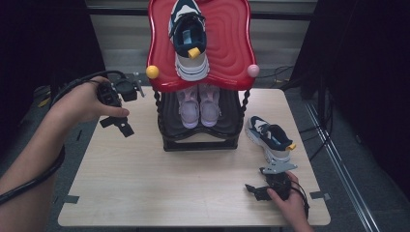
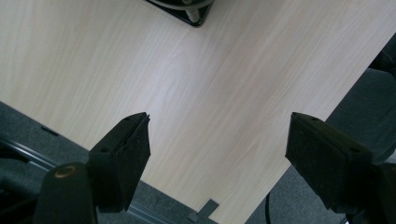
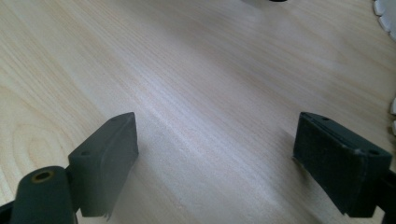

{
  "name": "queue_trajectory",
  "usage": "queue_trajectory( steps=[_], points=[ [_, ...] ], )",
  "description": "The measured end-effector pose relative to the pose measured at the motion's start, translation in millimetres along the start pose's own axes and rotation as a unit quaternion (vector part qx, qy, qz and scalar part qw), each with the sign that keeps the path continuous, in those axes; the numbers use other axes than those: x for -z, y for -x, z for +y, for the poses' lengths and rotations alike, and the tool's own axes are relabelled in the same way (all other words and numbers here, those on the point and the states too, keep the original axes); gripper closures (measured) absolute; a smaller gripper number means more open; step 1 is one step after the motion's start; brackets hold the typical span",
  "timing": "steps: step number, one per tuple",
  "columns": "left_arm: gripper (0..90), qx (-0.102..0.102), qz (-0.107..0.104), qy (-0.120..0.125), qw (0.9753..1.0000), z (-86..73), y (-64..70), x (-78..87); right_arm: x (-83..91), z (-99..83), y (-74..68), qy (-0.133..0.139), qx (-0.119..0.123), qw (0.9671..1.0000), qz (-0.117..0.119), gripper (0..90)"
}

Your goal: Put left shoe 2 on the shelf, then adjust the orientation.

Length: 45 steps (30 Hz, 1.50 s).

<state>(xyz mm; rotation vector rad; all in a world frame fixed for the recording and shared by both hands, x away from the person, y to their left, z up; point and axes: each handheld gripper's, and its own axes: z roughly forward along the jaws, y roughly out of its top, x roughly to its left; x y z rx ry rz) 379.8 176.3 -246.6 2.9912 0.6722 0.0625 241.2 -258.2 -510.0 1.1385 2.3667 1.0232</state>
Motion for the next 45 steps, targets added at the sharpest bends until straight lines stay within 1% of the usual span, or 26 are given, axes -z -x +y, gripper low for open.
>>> queue_trajectory(
  steps=[2, 4, 7, 9, 10, 11, 12, 14, 16, 19, 22, 23, 24, 25, 27, 29, 30, 31, 32, 33, 34, 35, 36, 38, 40, 45],
  points=[
    [21.4, 0.002, -0.003, -0.005, 1.0000, -0.7, 0.9, -7.7, 0.0, 0.0, 0.0, 0.000, 0.000, 1.0000, 0.000, 13.4],
    [21.4, -0.002, -0.002, -0.011, 0.9999, -1.4, 1.4, -15.3, 0.0, 0.0, 0.0, 0.000, 0.000, 1.0000, 0.000, 13.5],
    [21.4, 0.007, -0.008, -0.008, 0.9999, -3.3, 2.6, -28.9, -0.2, -0.1, 0.1, 0.001, 0.001, 1.0000, 0.000, 13.4],
    [21.4, 0.002, -0.009, -0.014, 0.9999, -4.0, 1.6, -36.2, -0.1, 0.0, 0.0, 0.001, 0.000, 1.0000, 0.000, 13.4],
    [21.4, 0.007, -0.011, -0.010, 0.9999, -4.4, 2.1, -39.7, -0.1, 0.0, 0.0, 0.001, 0.000, 1.0000, 0.000, 13.5],
    [21.4, 0.003, -0.013, -0.015, 0.9998, -4.7, 1.5, -44.2, -0.1, -0.1, 0.0, 0.001, 0.000, 1.0000, 0.000, 13.5],
    [21.4, 0.009, -0.014, -0.011, 0.9998, -5.2, 2.3, -47.9, -0.1, -0.1, 0.0, 0.001, 0.000, 1.0000, 0.000, 13.4],
    [21.4, 0.006, -0.014, -0.021, 0.9997, -6.1, 1.7, -55.6, -0.2, -0.1, -0.1, 0.001, 0.000, 1.0000, 0.000, 13.5],
    [21.4, 0.006, -0.017, -0.022, 0.9996, -7.2, 1.3, -63.5, -0.2, -0.1, 0.0, 0.001, 0.000, 1.0000, 0.000, 13.4],
    [21.2, 0.011, -0.021, -0.018, 0.9996, -10.0, 1.1, -76.0, -0.1, -0.2, -0.4, 0.000, -0.002, 1.0000, 0.001, 13.4],
    [21.2, 0.024, -0.026, -0.010, 0.9993, -13.5, 1.8, -90.2, 0.0, -0.2, -0.2, -0.001, 0.000, 1.0000, 0.002, 13.4],
    [21.2, 0.020, -0.030, -0.015, 0.9992, -14.6, 1.1, -95.7, -0.1, -0.3, -0.2, -0.001, 0.000, 1.0000, 0.001, 13.5],
    [21.8, 0.024, -0.032, -0.013, 0.9991, -15.3, 1.9, -99.6, -0.1, -0.3, -0.2, -0.001, 0.000, 1.0000, 0.002, 13.4],
    [22.6, 0.020, -0.034, -0.019, 0.9991, -15.8, 2.2, -103.5, 0.0, -0.2, -0.2, -0.001, 0.000, 1.0000, 0.002, 13.4],
    [22.2, 0.018, -0.037, -0.020, 0.9990, -16.4, 3.7, -110.7, 0.0, -0.2, -0.3, -0.001, -0.001, 1.0000, 0.002, 13.5],
    [22.1, 0.024, -0.032, -0.009, 0.9992, -17.7, 5.6, -117.2, 0.0, -0.2, -0.2, -0.001, 0.000, 1.0000, 0.002, 13.5],
    [22.1, 0.023, -0.034, -0.007, 0.9991, -18.1, 6.0, -120.0, -0.2, -0.2, -0.1, -0.001, 0.000, 1.0000, 0.002, 13.5],
    [22.1, 0.031, -0.034, 0.004, 0.9989, -18.7, 7.5, -123.0, -0.2, -0.2, -0.2, -0.001, 0.000, 1.0000, 0.002, 13.4],
    [21.9, 0.025, -0.035, 0.001, 0.9991, -19.3, 7.0, -125.2, -0.2, -0.3, -0.1, 0.000, 0.001, 1.0000, 0.002, 13.4],
    [21.9, 0.037, -0.035, 0.011, 0.9986, -20.1, 9.1, -129.6, -0.2, -0.2, -0.1, -0.001, 0.000, 1.0000, 0.002, 13.5],
    [21.9, 0.038, -0.033, 0.013, 0.9987, -20.3, 9.5, -131.9, -0.2, -0.2, -0.1, -0.001, 0.000, 1.0000, 0.002, 13.4],
    [21.8, 0.031, -0.032, 0.008, 0.9990, -20.3, 9.2, -133.7, -0.2, -0.3, -0.1, 0.000, 0.001, 1.0000, 0.002, 13.4],
    [21.7, 0.037, -0.030, 0.021, 0.9986, -20.7, 11.0, -137.4, -0.2, -0.2, -0.1, -0.001, 0.001, 1.0000, 0.002, 13.4],
    [21.6, 0.043, -0.032, 0.033, 0.9980, -20.9, 12.1, -143.0, -0.2, -0.3, -0.1, 0.000, 0.001, 1.0000, 0.002, 13.5],
    [21.5, 0.043, -0.028, 0.045, 0.9976, -20.5, 14.0, -149.6, -0.2, -0.3, -0.1, 0.000, 0.001, 1.0000, 0.002, 13.5],
    [21.4, 0.046, -0.027, 0.058, 0.9969, -20.4, 17.0, -164.1, -0.2, -0.3, -0.1, 0.000, 0.002, 1.0000, 0.003, 13.5]
  ],
)
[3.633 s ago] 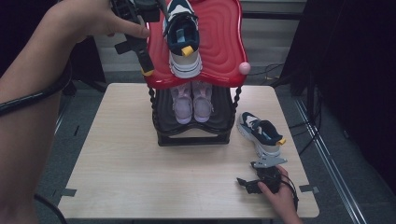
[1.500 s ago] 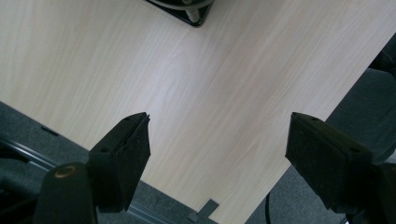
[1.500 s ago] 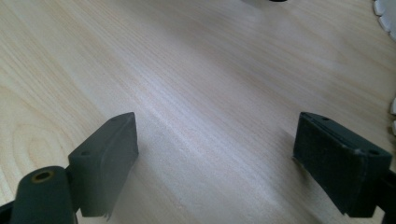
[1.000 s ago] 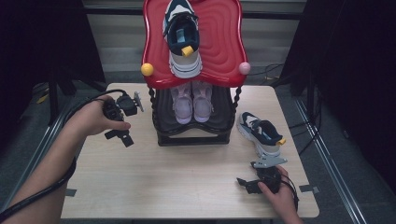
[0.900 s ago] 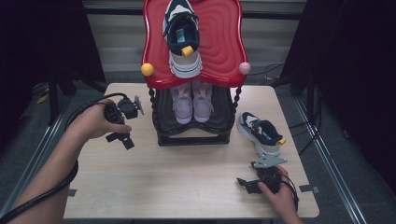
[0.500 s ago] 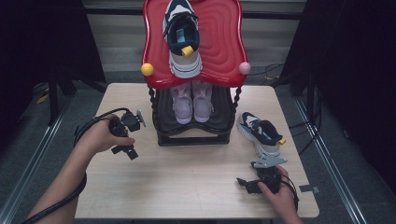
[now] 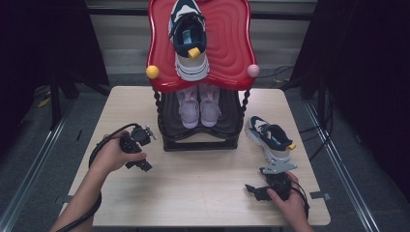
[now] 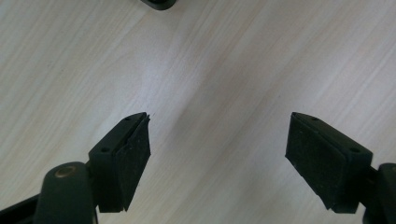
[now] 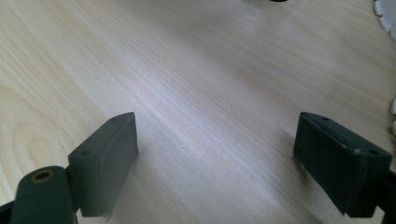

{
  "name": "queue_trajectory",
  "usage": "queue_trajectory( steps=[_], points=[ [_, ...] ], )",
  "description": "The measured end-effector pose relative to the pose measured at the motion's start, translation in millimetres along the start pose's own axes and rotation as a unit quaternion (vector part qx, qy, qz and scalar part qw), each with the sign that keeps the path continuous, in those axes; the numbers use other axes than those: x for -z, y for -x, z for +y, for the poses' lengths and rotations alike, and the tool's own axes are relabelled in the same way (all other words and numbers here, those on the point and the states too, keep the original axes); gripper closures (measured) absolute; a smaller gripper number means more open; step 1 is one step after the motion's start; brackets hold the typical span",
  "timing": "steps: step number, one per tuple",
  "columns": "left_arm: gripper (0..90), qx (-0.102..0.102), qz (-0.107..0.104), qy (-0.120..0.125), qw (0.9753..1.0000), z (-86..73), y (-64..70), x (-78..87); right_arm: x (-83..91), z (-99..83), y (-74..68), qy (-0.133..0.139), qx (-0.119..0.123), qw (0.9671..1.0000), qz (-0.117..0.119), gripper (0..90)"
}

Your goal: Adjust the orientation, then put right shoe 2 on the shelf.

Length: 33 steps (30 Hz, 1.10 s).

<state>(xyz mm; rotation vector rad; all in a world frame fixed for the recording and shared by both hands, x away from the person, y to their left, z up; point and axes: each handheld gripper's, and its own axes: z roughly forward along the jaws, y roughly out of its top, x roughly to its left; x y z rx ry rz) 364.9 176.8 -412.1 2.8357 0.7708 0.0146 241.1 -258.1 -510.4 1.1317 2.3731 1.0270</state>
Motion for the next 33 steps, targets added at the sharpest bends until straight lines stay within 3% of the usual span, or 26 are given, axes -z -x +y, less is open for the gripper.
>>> queue_trajectory(
  steps=[7, 10, 16, 20, 22, 24, 27, 29, 30, 32, 33],
  points=[
    [21.2, 0.025, 0.004, 0.041, 0.9988, -4.5, 0.4, -24.0, 0.0, 0.0, 0.0, 0.000, 0.000, 1.0000, 0.000, 13.4],
    [21.2, 0.030, 0.006, 0.038, 0.9988, -4.6, -0.1, -30.4, 0.1, 0.0, 0.0, 0.000, 0.000, 1.0000, 0.000, 13.4],
    [20.7, 0.049, 0.009, 0.077, 0.9958, -7.0, 0.5, -45.3, 0.1, 0.0, 0.0, 0.000, -0.001, 1.0000, 0.000, 13.4],
    [20.0, 0.070, 0.022, 0.118, 0.9903, -10.1, 0.8, -54.8, 0.0, 0.0, 0.0, 0.000, 0.000, 1.0000, 0.000, 13.4],
    [20.0, 0.065, 0.030, 0.128, 0.9892, -11.0, 2.4, -58.6, 0.0, 0.0, 0.0, 0.000, 0.000, 1.0000, 0.000, 13.4],
    [19.9, 0.071, 0.041, 0.158, 0.9841, -13.4, 5.3, -63.6, 0.0, 0.1, 0.2, -0.001, 0.000, 1.0000, 0.000, 13.2],
    [18.9, 0.085, 0.039, 0.190, 0.9773, -17.2, 7.5, -69.6, -0.2, 0.4, 1.5, -0.001, 0.003, 1.0000, 0.005, 13.2],
    [18.9, 0.087, 0.033, 0.194, 0.9767, -18.7, 8.0, -73.2, -0.3, 0.4, 1.3, -0.001, 0.003, 1.0000, 0.005, 13.1],
    [18.9, 0.092, 0.037, 0.202, 0.9744, -19.4, 9.0, -76.0, -0.3, 0.4, 1.3, -0.002, 0.003, 1.0000, 0.005, 13.0],
    [17.5, 0.090, 0.047, 0.209, 0.9727, -20.6, 10.0, -79.1, -0.1, 0.3, 1.1, -0.001, 0.001, 1.0000, 0.003, 13.0],
    [17.3, 0.101, 0.054, 0.222, 0.9684, -21.5, 11.1, -80.5, -0.1, 0.3, 1.0, -0.002, 0.001, 1.0000, 0.003, 13.0]
  ],
)
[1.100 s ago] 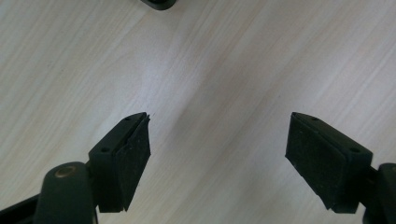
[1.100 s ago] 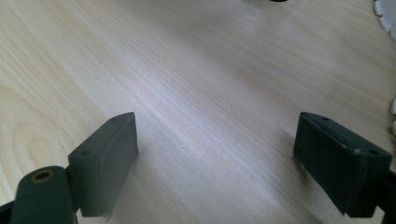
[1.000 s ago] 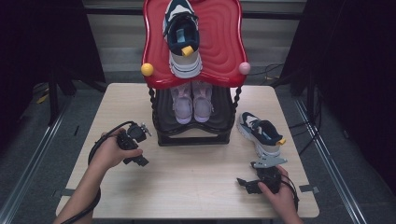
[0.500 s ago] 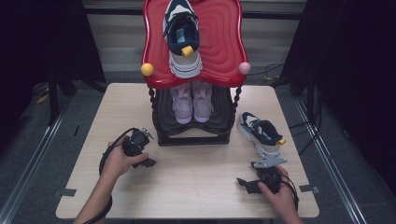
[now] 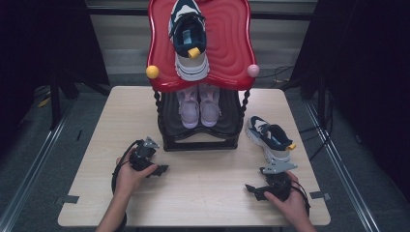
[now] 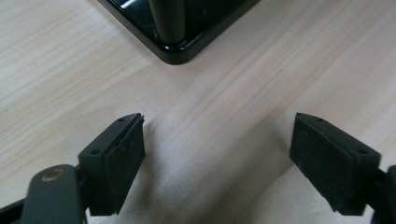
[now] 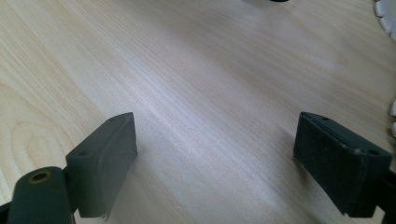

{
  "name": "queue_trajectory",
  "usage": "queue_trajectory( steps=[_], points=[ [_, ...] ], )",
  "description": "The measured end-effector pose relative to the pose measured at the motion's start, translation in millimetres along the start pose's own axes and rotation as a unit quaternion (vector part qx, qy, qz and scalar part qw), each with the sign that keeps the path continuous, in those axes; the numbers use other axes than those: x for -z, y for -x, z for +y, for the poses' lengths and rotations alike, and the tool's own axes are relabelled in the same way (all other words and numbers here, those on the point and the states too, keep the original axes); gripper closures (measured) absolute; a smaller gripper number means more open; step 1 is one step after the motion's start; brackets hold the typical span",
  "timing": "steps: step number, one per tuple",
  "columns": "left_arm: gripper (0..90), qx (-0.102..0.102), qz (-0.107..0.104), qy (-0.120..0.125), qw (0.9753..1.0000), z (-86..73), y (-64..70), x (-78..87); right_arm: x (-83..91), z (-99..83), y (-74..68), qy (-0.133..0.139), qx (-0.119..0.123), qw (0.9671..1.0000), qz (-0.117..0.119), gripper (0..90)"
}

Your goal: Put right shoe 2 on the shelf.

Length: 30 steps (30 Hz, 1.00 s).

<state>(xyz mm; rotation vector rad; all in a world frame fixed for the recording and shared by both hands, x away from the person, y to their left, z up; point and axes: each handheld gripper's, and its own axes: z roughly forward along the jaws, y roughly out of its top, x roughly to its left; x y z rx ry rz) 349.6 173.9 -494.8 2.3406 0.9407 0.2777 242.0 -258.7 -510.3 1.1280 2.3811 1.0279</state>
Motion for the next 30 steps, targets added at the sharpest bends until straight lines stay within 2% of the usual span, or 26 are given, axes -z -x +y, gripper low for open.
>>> queue_trajectory(
  steps=[2, 4, 6, 9, 13, 14, 20, 25, 30],
  points=[
    [17.0, 0.004, -0.001, 0.011, 0.9999, -2.5, -0.3, -1.0, 0.0, 0.0, 0.1, 0.000, 0.000, 1.0000, 0.000, 13.0],
    [15.4, 0.005, 0.009, 0.024, 0.9997, -5.4, -0.1, -1.8, 0.1, -0.1, 0.1, 0.001, 0.001, 1.0000, 0.000, 13.1],
    [14.0, 0.015, 0.015, 0.039, 0.9990, -8.2, 2.5, -3.7, 0.3, -0.4, 0.7, 0.003, -0.001, 1.0000, 0.000, 13.4],
    [10.7, 0.017, 0.022, 0.051, 0.9983, -11.7, 5.5, -4.5, 2.2, -1.7, 2.2, 0.003, -0.007, 1.0000, -0.004, 14.0],
    [9.5, 0.020, 0.021, 0.073, 0.9969, -17.2, 6.7, -5.3, 9.5, -1.1, 5.3, 0.001, -0.008, 0.9999, -0.011, 14.6],
    [9.5, 0.016, 0.022, 0.078, 0.9965, -18.6, 6.2, -5.3, 11.9, -0.4, 6.5, 0.003, -0.010, 0.9999, -0.008, 14.9],
    [9.2, 0.018, 0.023, 0.078, 0.9965, -18.8, 6.6, -5.3, 24.7, 6.7, 13.8, 0.009, -0.012, 0.9999, -0.004, 15.2],
    [9.2, 0.021, 0.023, 0.080, 0.9963, -19.0, 7.2, -5.5, 28.3, 20.2, 19.9, 0.006, -0.002, 0.9999, -0.009, 15.4],
    [9.2, 0.022, 0.025, 0.079, 0.9963, -19.0, 7.6, -5.3, 33.7, 35.7, 27.8, 0.019, 0.002, 0.9998, -0.009, 16.1]
  ],
)
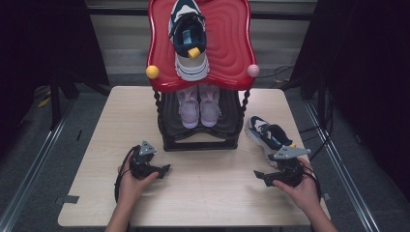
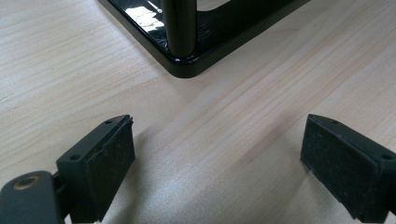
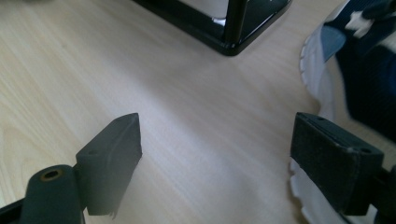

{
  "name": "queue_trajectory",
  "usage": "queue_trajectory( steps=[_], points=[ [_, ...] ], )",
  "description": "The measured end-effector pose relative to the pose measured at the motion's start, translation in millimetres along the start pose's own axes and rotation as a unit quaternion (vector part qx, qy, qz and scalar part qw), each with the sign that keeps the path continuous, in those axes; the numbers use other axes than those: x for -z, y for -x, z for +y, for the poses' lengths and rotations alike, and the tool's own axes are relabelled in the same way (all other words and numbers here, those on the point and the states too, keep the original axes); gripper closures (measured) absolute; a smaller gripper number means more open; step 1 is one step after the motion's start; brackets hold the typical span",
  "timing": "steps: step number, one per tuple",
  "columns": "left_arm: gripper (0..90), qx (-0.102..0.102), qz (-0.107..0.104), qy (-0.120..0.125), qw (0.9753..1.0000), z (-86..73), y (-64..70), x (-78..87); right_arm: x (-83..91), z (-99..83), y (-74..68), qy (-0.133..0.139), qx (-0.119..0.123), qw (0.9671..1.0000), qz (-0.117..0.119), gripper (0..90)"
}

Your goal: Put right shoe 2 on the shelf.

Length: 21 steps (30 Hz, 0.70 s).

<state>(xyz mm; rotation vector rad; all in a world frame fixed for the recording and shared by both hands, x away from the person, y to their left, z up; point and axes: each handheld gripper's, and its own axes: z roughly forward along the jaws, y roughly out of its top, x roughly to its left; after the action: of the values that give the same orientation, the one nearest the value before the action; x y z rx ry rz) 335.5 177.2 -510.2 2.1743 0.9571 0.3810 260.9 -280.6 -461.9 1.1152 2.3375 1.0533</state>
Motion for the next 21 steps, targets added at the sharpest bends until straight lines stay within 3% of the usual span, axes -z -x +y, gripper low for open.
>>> queue_trajectory(
  steps=[4, 11, 17, 21],
  points=[
    [9.2, 0.002, 0.001, -0.002, 1.0000, -0.1, 0.3, 0.4, 5.4, 14.3, 7.5, 0.009, 0.002, 1.0000, -0.004, 16.2],
    [9.2, 0.002, 0.001, -0.002, 1.0000, -0.1, 0.4, 0.4, 11.5, 37.2, 26.6, 0.011, 0.015, 0.9992, -0.034, 16.4],
    [9.2, 0.001, 0.002, -0.001, 1.0000, -0.2, 0.3, 0.3, 7.3, 36.2, 47.9, 0.000, 0.009, 0.9982, -0.059, 20.0],
    [9.2, 0.001, 0.002, -0.001, 1.0000, -0.2, 0.3, 0.3, 4.0, 30.5, 52.8, -0.012, 0.006, 0.9980, -0.061, 26.1]
  ],
)
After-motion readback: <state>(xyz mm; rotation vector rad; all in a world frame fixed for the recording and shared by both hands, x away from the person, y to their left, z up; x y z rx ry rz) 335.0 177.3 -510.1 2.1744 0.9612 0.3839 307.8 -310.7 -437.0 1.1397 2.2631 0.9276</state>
